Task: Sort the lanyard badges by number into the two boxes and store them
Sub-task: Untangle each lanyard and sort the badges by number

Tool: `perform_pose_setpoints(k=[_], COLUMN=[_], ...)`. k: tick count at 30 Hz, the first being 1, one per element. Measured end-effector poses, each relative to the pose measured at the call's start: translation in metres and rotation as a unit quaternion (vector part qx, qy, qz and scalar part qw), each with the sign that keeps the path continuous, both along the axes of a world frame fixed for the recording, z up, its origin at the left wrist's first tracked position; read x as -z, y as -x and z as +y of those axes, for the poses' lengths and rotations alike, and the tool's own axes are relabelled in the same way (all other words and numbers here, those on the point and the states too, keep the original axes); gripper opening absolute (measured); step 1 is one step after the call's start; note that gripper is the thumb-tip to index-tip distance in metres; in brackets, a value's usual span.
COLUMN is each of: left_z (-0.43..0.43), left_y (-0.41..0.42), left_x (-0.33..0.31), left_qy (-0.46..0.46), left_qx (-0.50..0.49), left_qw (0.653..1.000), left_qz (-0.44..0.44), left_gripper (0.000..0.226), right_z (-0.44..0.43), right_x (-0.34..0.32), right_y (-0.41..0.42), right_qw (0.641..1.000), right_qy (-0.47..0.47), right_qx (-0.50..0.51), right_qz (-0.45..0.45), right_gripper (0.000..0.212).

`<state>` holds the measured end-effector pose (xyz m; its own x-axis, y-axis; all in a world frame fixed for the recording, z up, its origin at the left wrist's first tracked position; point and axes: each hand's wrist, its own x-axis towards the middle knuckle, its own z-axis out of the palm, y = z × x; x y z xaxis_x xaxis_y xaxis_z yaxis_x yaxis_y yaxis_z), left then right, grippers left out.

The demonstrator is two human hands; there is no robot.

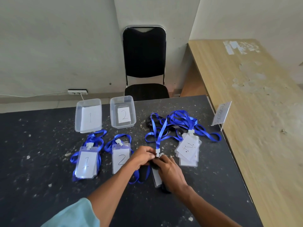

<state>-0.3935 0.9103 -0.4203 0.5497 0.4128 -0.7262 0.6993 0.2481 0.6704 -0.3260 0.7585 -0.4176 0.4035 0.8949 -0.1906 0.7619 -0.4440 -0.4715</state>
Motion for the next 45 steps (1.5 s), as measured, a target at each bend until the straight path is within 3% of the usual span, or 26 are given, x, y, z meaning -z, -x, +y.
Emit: perform_pose_setpoints(k=[7, 9, 14, 23, 28, 31, 32, 35, 37, 40, 45], left_z=[-0.003, -0.003, -0.004, -0.008, -0.003, -0.002, -0.002, 0.004, 0.011, 0.021, 0.023], left_y=[-0.003, -0.002, -0.003, -0.001, -0.006, -0.011, -0.012, -0.013, -0.010, -0.002, 0.005], left_x=[0.004, 0.005, 0.008, -0.001, -0.021, -0.036, -0.043, -0.062, -0.073, -0.082, -0.100], left_qy=[-0.087, -0.098, -0.116, -0.132, -0.153, -0.109, -0.087, -0.005, -0.052, -0.169, -0.071], left_qx=[0.028, 0.029, 0.035, 0.032, 0.046, 0.019, 0.005, -0.036, -0.041, 0.002, 0.080], left_qw=[0.996, 0.995, 0.993, 0.991, 0.987, 0.993, 0.994, 0.993, 0.992, 0.978, 0.976], left_qz=[0.001, 0.004, 0.004, 0.006, -0.014, -0.048, -0.063, -0.112, -0.108, -0.124, -0.190], left_gripper=[0.022, 0.021, 0.017, 0.013, 0.011, 0.015, 0.014, 0.028, 0.038, 0.025, 0.030], right_z=[-0.028, -0.032, -0.018, -0.055, -0.044, -0.013, -0.004, 0.012, 0.015, 0.014, 0.016], right_x=[-0.007, -0.015, -0.012, -0.010, -0.032, -0.042, -0.044, -0.048, -0.056, -0.070, -0.082], right_y=[-0.006, -0.019, -0.036, -0.019, -0.026, -0.015, -0.011, -0.009, -0.016, -0.028, -0.044], right_qw=[0.975, 0.975, 0.999, 0.963, 0.997, 0.996, 0.994, 0.989, 0.966, 0.907, 0.829], right_qy=[0.075, 0.088, 0.028, 0.098, 0.033, 0.052, 0.046, -0.030, -0.055, -0.103, -0.123], right_qx=[-0.209, -0.206, -0.030, -0.247, -0.060, 0.041, 0.058, 0.092, 0.160, 0.226, 0.261], right_qz=[-0.015, -0.008, -0.005, -0.040, -0.032, 0.065, 0.086, 0.110, 0.194, 0.340, 0.478], right_gripper=[0.044, 0.037, 0.043, 0.043, 0.042, 0.066, 0.065, 0.028, 0.012, 0.016, 0.016])
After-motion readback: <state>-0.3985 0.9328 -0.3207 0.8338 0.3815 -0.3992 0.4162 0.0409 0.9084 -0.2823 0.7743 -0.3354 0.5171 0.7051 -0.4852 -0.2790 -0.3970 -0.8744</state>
